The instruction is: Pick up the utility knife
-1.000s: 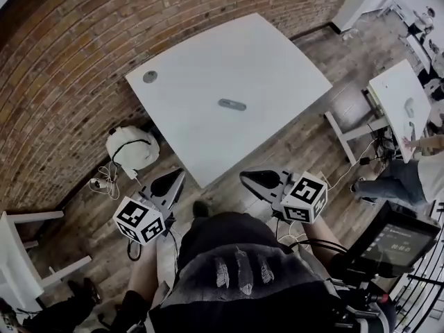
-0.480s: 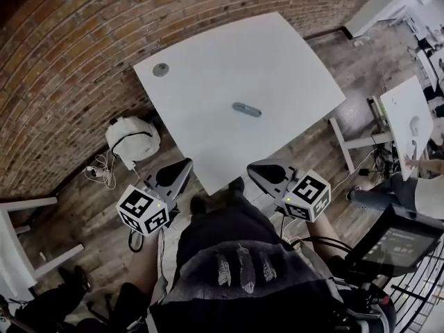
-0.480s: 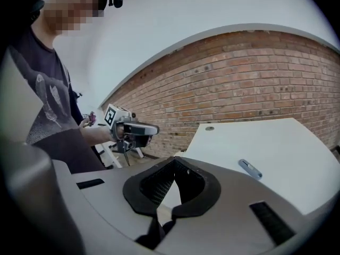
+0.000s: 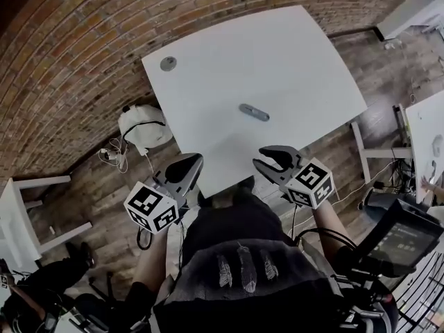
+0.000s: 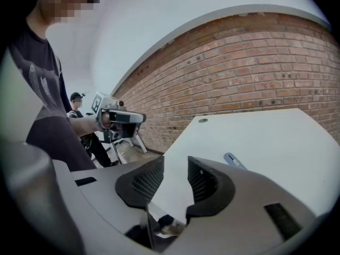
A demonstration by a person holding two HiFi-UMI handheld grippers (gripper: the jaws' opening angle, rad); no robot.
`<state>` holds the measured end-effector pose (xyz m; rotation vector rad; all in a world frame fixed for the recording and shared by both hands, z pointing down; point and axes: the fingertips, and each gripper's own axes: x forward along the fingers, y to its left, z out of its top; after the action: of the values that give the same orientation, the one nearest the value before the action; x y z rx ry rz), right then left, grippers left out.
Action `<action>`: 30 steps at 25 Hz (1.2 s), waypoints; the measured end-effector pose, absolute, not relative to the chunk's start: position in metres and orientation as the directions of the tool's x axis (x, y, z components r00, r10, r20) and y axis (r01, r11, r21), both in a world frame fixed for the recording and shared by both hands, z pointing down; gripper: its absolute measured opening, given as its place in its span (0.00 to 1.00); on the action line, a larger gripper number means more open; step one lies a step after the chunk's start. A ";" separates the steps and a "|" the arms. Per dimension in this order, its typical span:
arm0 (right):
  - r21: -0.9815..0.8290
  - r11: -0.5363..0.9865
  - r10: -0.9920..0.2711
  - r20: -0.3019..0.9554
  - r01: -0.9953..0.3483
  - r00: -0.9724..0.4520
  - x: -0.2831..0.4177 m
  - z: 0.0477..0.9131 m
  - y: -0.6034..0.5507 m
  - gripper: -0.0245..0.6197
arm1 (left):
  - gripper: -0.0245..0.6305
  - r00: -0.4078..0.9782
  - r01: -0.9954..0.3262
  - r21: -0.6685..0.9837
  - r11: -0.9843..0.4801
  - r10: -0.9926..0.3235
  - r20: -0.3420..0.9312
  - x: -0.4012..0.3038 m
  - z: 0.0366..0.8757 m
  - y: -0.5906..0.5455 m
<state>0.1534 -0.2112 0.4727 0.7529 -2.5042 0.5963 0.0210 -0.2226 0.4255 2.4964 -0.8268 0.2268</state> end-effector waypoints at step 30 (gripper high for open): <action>0.024 0.806 -0.271 0.903 -0.591 -0.333 0.194 0.623 -0.345 0.50 | 0.03 0.780 -0.625 0.448 -0.639 -0.535 0.324 0.007 0.443 -0.229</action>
<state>0.1940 -0.3452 0.6228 0.6470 -1.9283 0.3774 0.0071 -0.2293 0.4426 2.4206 -0.8635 0.2169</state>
